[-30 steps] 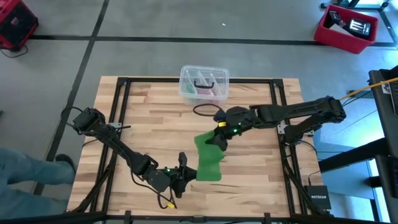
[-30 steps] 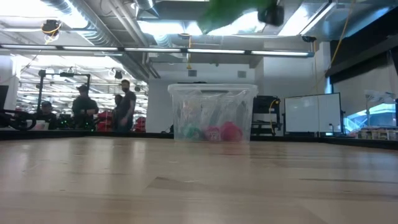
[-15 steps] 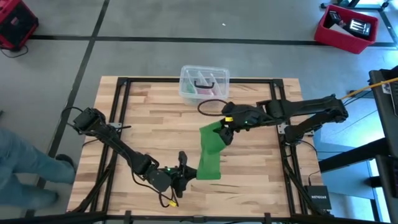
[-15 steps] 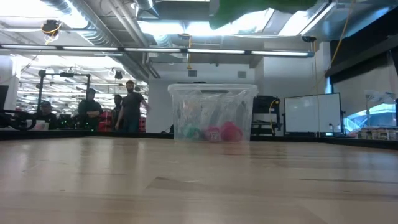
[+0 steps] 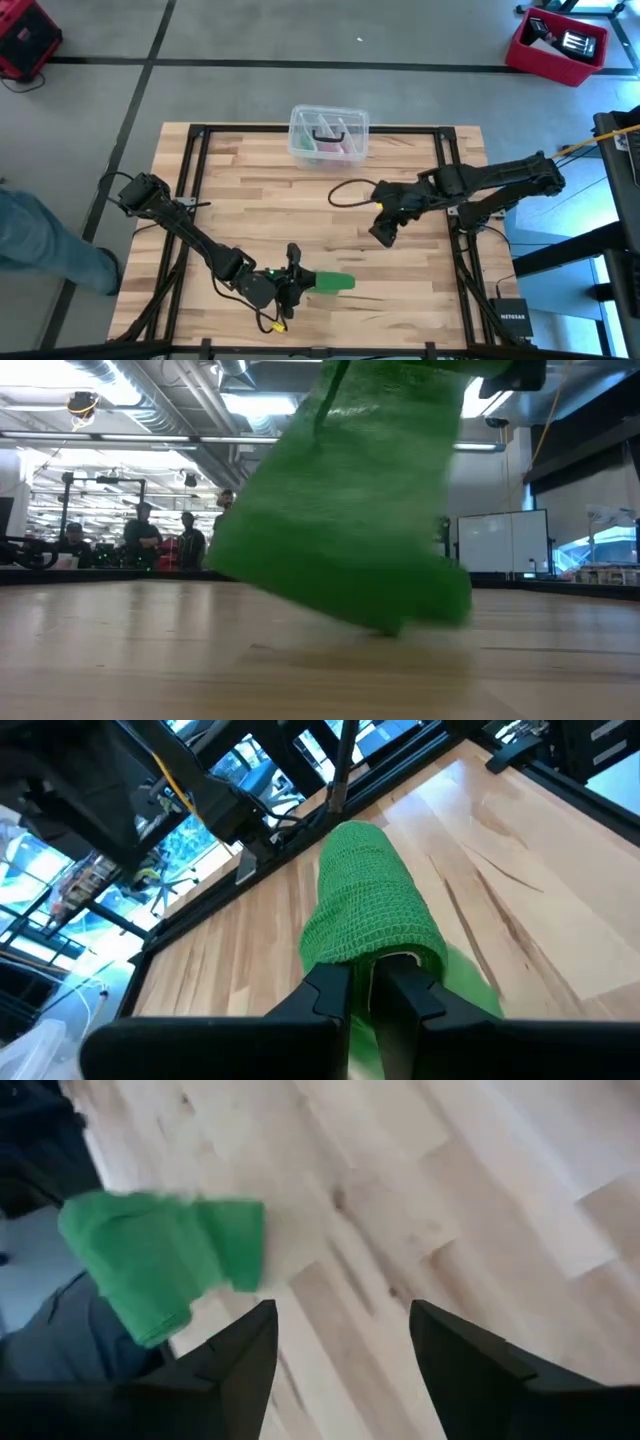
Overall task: Roll bandage
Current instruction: Roll the green bandage
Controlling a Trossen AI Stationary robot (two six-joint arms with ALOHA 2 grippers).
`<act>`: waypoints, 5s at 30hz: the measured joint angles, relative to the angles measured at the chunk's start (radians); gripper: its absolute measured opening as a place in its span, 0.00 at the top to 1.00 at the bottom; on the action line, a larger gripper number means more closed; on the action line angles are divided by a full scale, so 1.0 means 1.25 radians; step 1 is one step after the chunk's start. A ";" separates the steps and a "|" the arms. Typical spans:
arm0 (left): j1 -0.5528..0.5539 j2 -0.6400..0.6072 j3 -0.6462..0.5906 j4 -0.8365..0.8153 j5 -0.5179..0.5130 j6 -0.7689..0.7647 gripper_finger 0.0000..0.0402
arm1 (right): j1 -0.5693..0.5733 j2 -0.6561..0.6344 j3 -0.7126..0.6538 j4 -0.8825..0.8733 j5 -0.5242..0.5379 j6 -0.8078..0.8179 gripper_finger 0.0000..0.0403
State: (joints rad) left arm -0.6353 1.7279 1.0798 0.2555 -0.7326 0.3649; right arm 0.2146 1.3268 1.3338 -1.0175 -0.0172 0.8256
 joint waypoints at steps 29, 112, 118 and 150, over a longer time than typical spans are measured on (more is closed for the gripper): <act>0.018 -0.197 0.142 0.030 -0.003 0.098 0.96 | 0.444 0.074 -0.295 0.623 0.793 -0.274 0.43; 0.023 -0.204 0.323 -0.140 -0.265 0.348 0.96 | 0.427 0.260 -0.237 1.307 0.615 -0.855 0.99; 0.043 -0.204 0.323 -0.200 -0.270 0.338 0.96 | 0.474 0.260 -0.096 1.125 0.627 -0.854 0.99; 0.092 -0.059 0.316 -0.444 -0.232 0.186 0.96 | 0.488 0.260 0.294 1.039 0.730 -1.078 0.99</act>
State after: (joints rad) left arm -0.5204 1.6538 1.4754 -0.2997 -1.0222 0.5972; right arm 0.8244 1.6512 1.7018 0.2810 0.8957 -0.5225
